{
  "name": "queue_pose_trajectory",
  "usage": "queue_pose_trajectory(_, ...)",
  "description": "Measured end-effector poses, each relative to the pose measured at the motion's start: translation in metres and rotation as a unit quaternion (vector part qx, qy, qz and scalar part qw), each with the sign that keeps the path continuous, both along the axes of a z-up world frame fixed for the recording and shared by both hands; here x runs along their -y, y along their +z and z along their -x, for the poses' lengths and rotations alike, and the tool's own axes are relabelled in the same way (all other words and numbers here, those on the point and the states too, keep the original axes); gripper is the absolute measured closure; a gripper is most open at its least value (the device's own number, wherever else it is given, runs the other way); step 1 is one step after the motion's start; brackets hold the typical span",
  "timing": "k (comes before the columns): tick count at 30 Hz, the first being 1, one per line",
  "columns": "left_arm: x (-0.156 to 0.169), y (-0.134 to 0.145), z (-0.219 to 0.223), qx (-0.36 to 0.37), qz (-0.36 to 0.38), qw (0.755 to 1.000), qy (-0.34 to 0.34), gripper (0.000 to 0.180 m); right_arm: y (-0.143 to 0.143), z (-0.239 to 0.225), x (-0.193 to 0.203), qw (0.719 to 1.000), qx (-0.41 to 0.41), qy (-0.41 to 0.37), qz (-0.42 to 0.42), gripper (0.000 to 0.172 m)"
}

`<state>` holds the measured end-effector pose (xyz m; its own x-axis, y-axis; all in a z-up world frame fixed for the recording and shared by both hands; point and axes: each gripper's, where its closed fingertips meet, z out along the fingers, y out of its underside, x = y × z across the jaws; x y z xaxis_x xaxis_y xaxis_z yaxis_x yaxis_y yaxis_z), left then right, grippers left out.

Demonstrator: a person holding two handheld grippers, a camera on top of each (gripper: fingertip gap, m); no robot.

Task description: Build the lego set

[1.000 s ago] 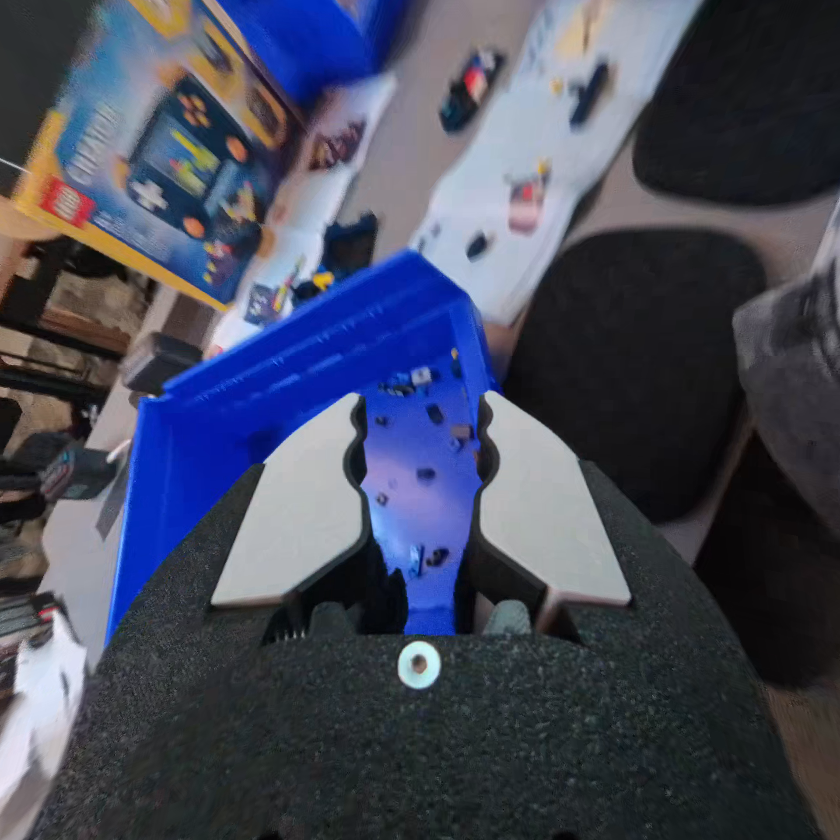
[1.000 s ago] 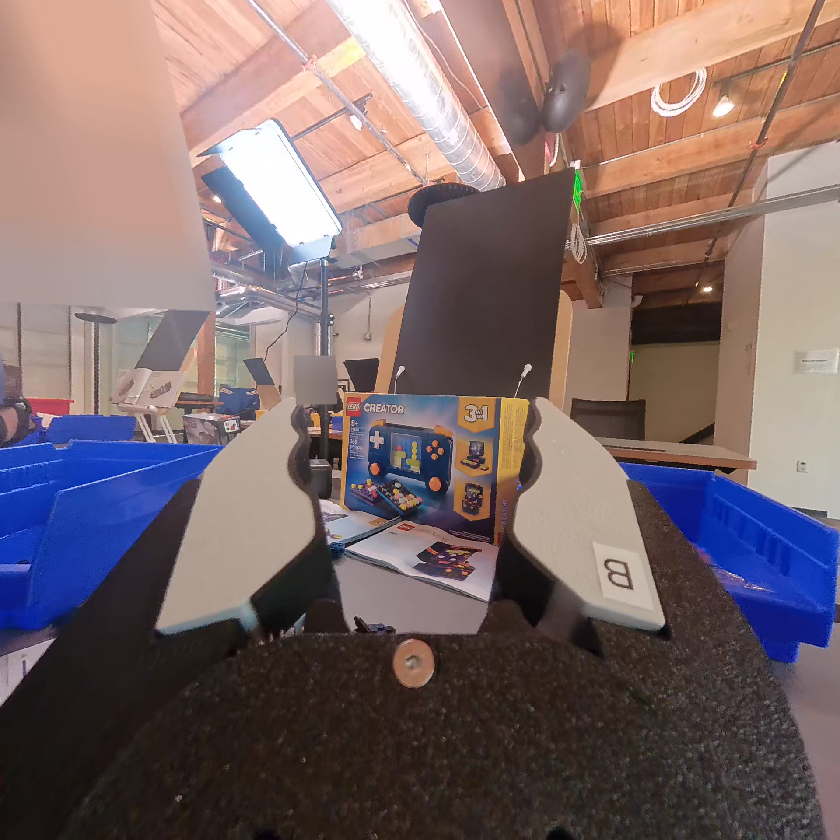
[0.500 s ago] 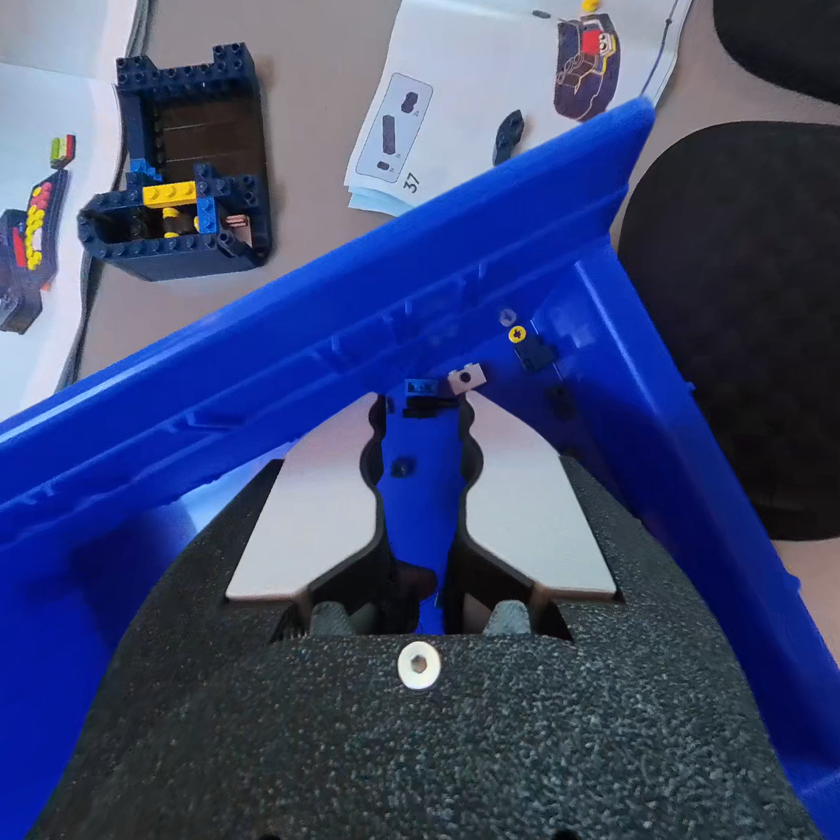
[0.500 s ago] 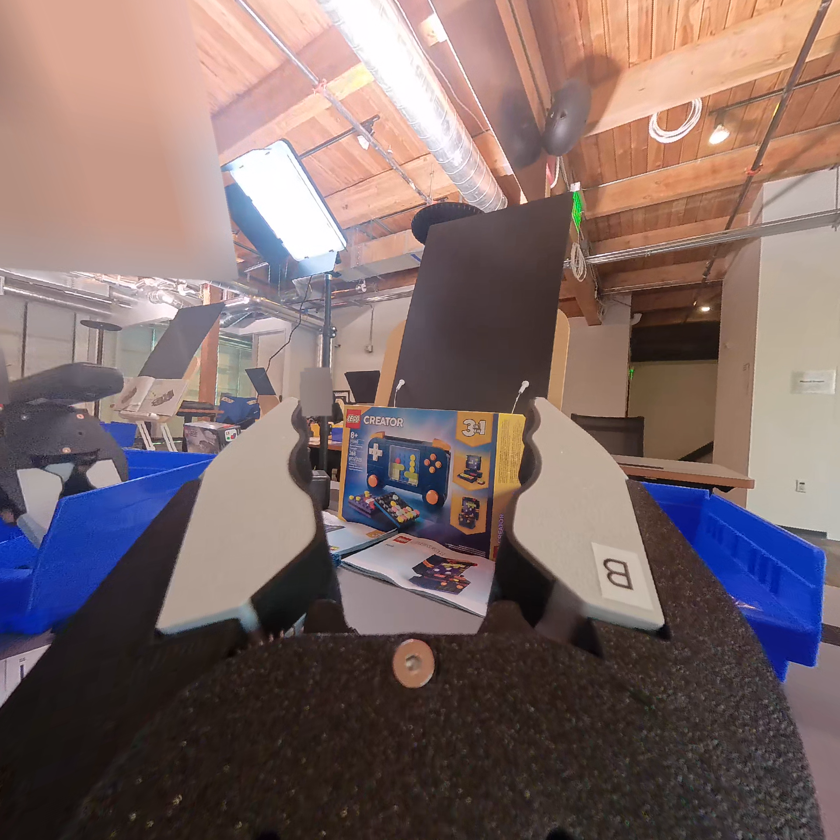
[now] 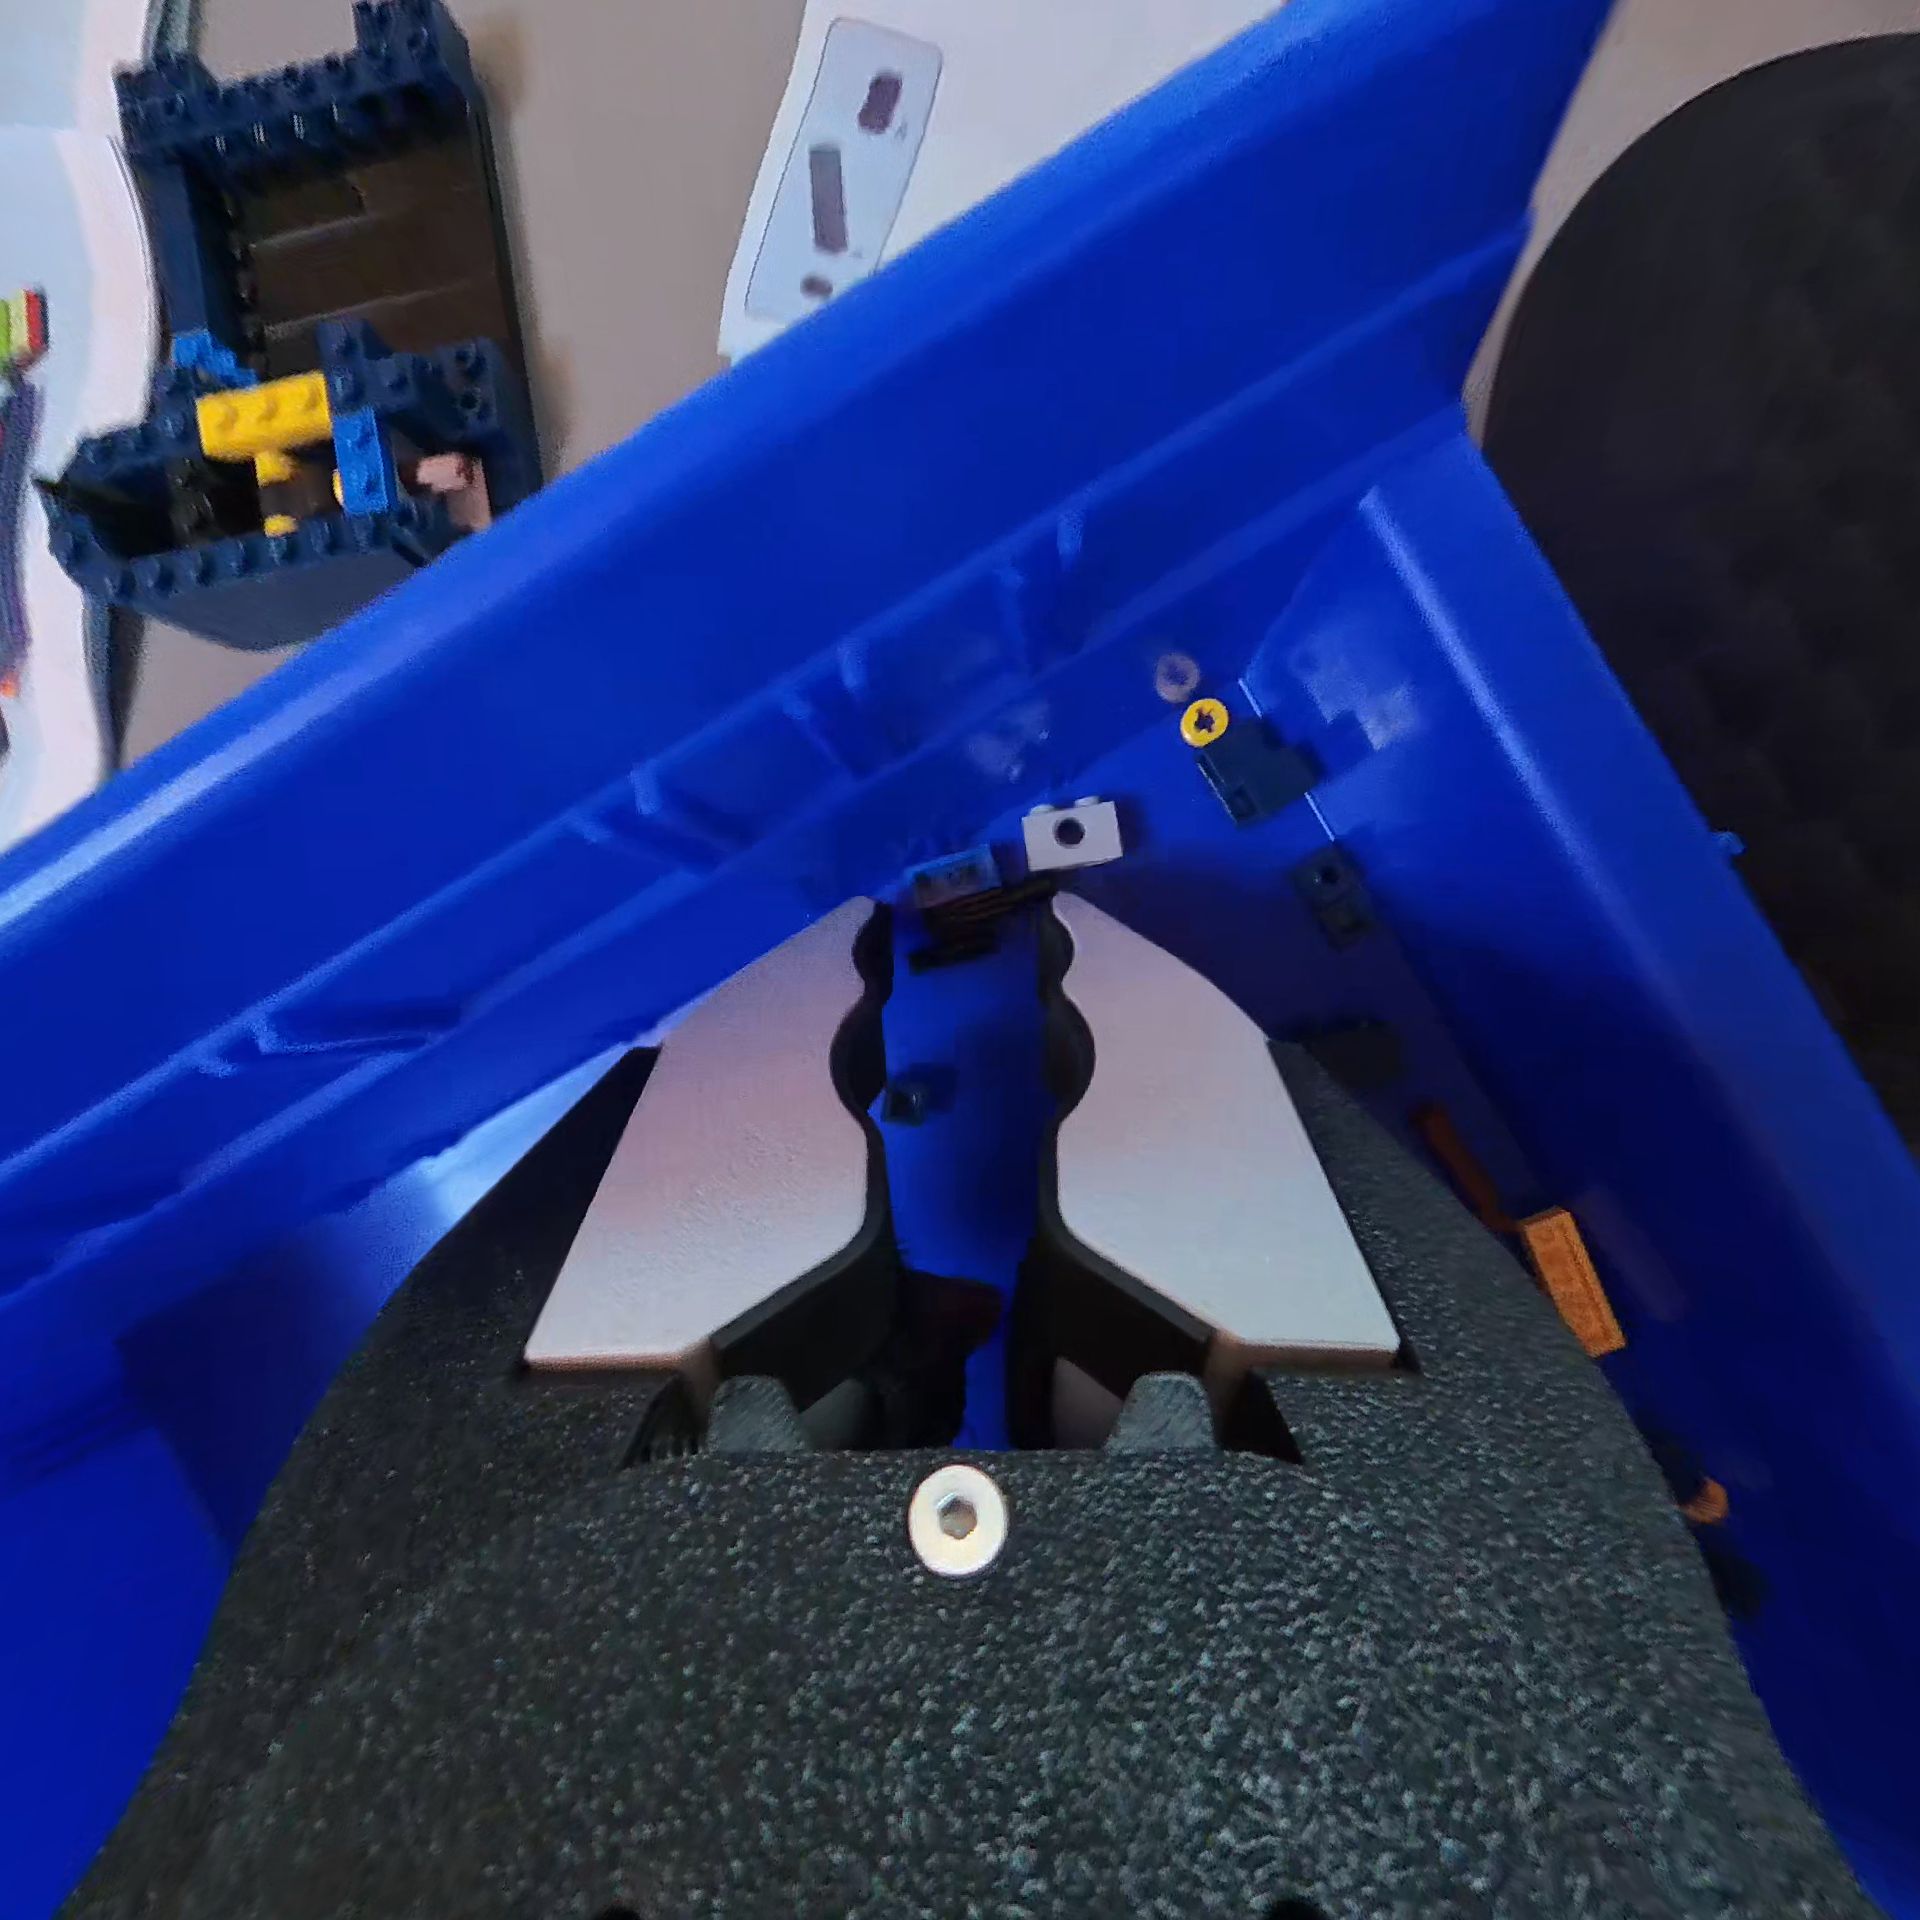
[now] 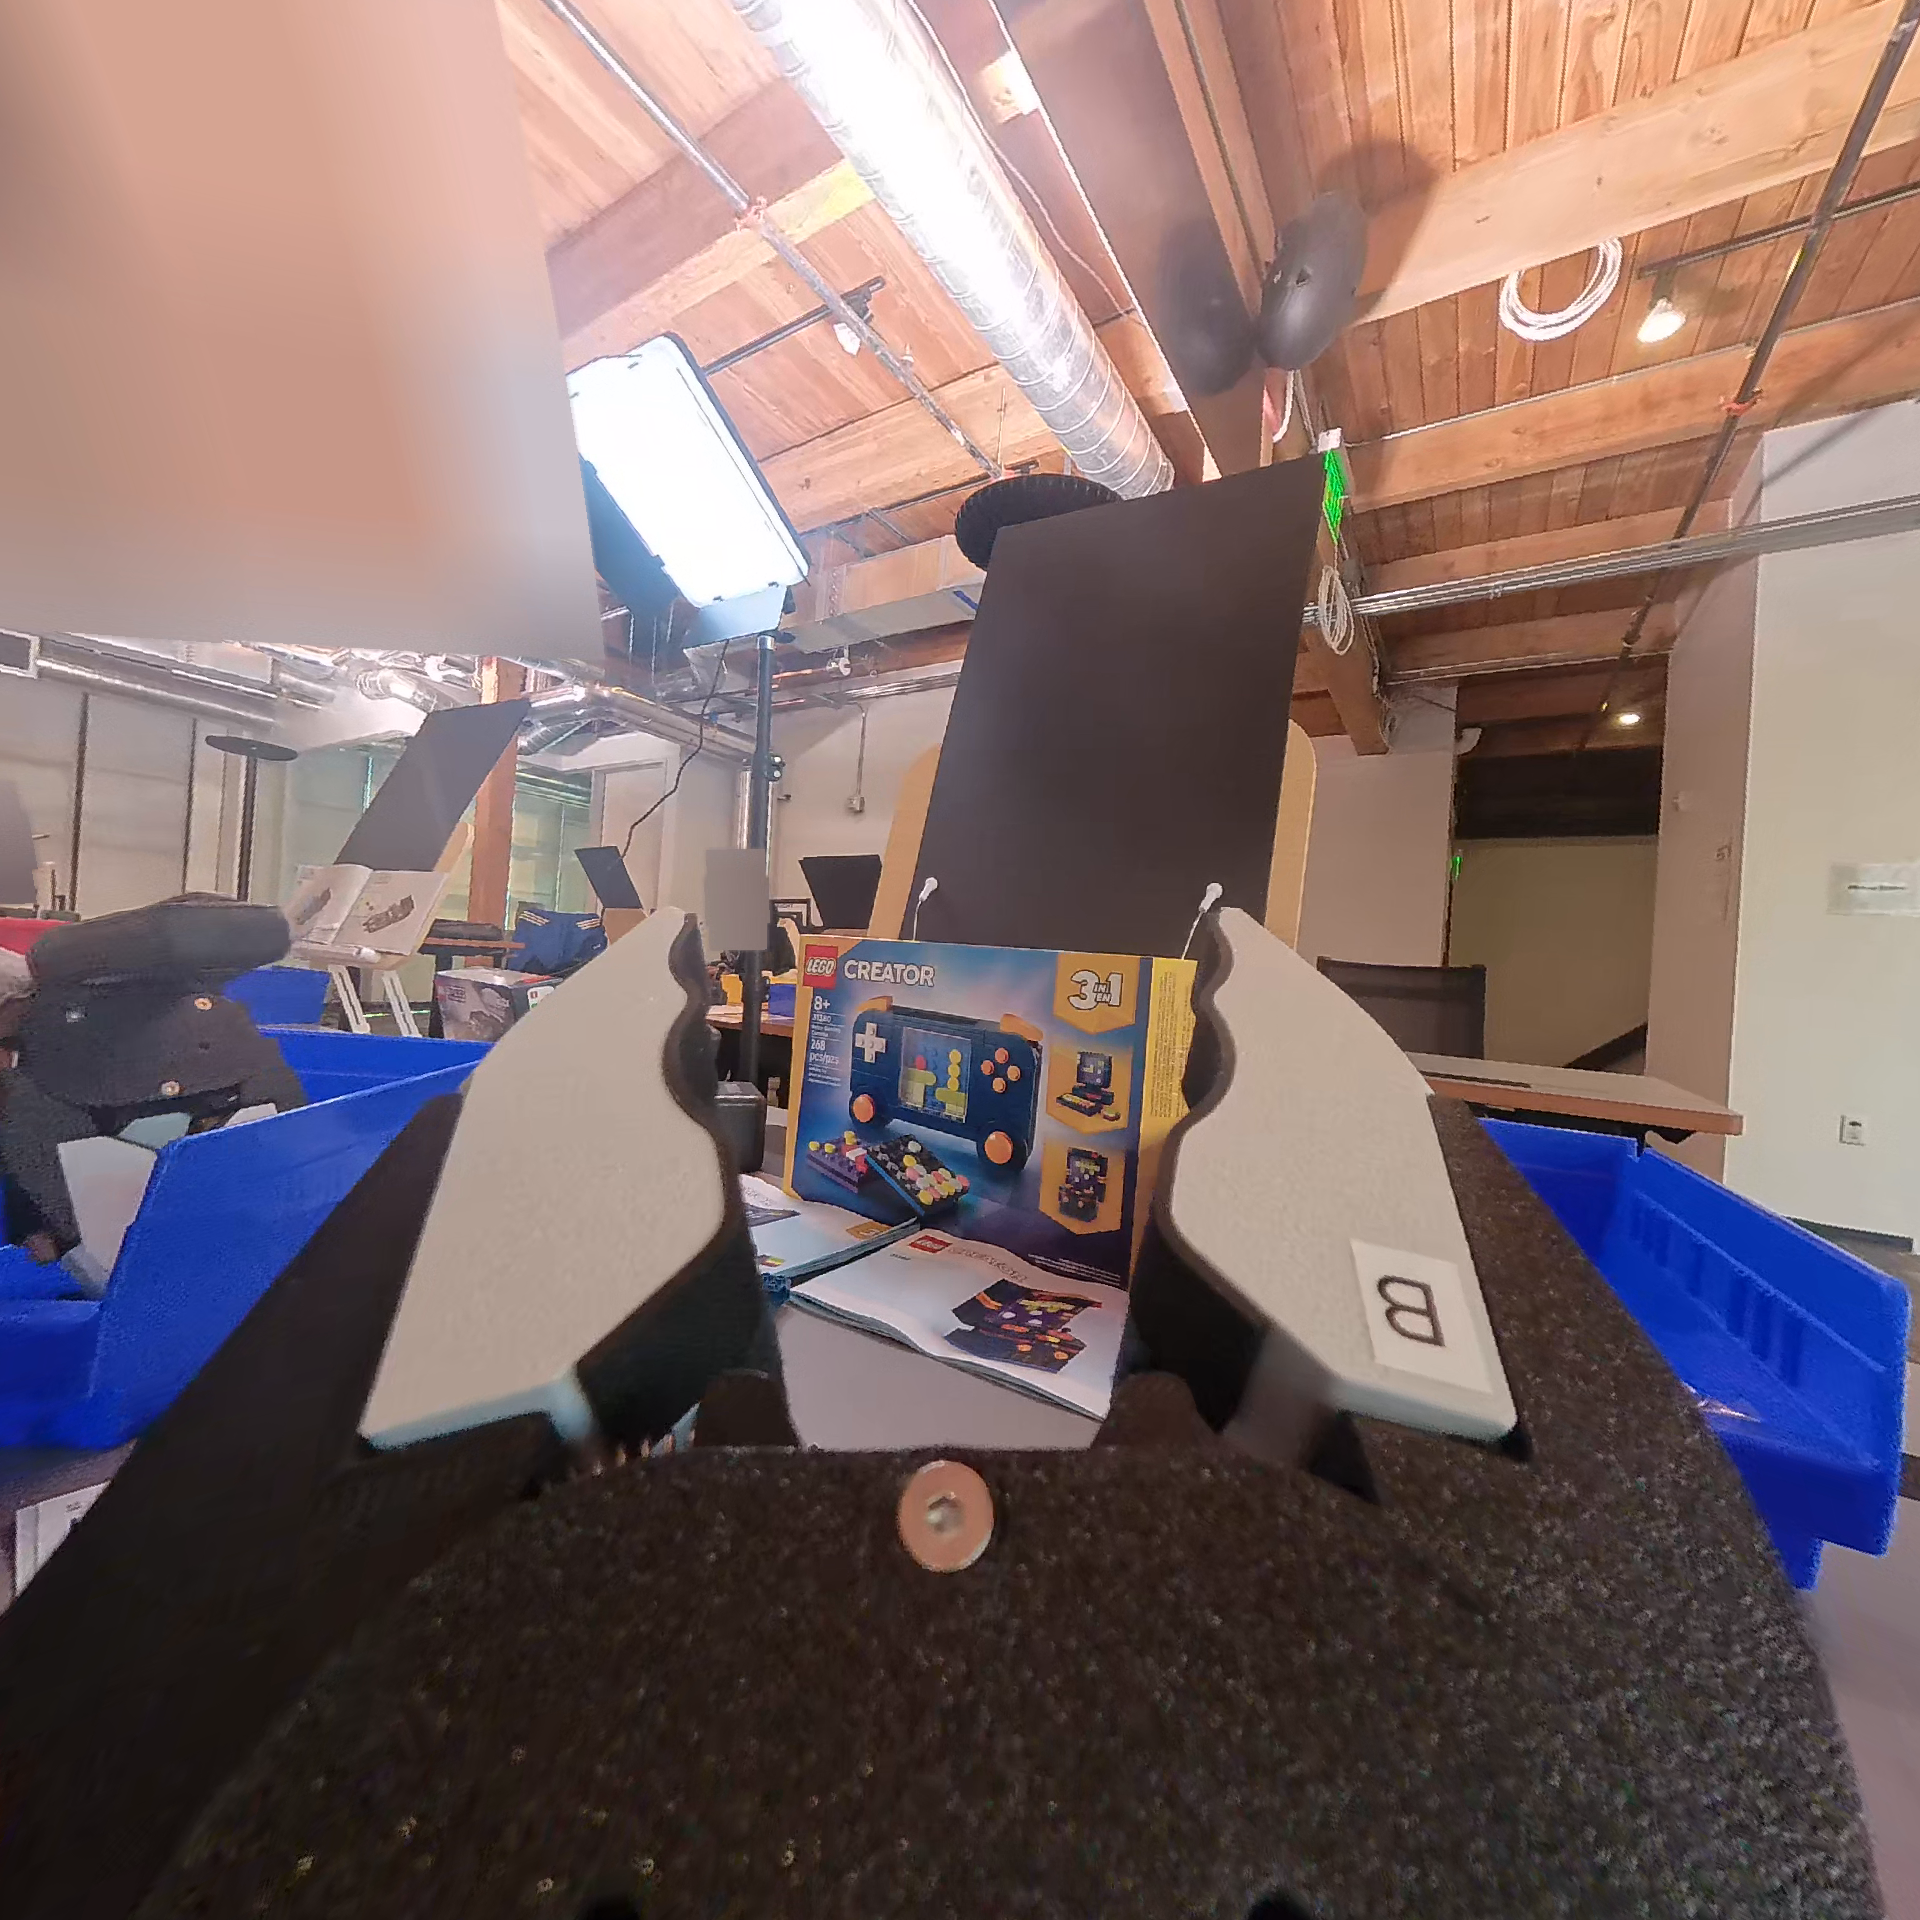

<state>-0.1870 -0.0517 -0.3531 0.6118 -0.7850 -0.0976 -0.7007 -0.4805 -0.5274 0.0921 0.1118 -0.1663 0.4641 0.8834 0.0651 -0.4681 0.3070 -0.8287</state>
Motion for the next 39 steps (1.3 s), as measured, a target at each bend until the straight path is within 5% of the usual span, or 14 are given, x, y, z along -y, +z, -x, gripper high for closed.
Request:
queue_pose_trajectory(7, 0.008, -0.002, -0.010, 0.037, 0.046, 0.998, -0.018, 0.174, 0.001, 0.000, 0.002, 1.000, 0.000, 0.001, -0.003, 0.083)
queue_pose_trajectory(16, 0.009, 0.013, 0.008, -0.044, 0.005, 0.999, -0.026, 0.175, 0.004, -0.002, 0.004, 1.000, -0.008, 0.008, -0.003, 0.084)
queue_pose_trajectory(21, -0.002, 0.082, -0.009, 0.020, -0.125, 0.991, 0.036, 0.176, 0.005, 0.001, 0.010, 1.000, -0.004, 0.023, -0.006, 0.089)
queue_pose_trajectory(25, 0.005, 0.168, -0.073, 0.156, -0.280, 0.944, 0.084, 0.175, -0.003, 0.021, 0.031, 0.993, 0.040, 0.115, 0.004, 0.113)
queue_pose_trajectory(27, 0.011, 0.187, -0.111, 0.182, -0.339, 0.919, 0.079, 0.176, -0.012, 0.038, 0.054, 0.977, 0.082, 0.198, 0.008, 0.128)
queue_pose_trajectory(33, -0.023, 0.139, -0.173, 0.052, -0.474, 0.874, 0.094, 0.175, -0.051, 0.073, 0.130, 0.868, 0.213, 0.438, 0.097, 0.133)
queue_pose_trajectory(39, -0.039, 0.119, -0.202, 0.001, -0.494, 0.867, 0.069, 0.175, -0.059, 0.080, 0.136, 0.844, 0.229, 0.459, 0.159, 0.152)
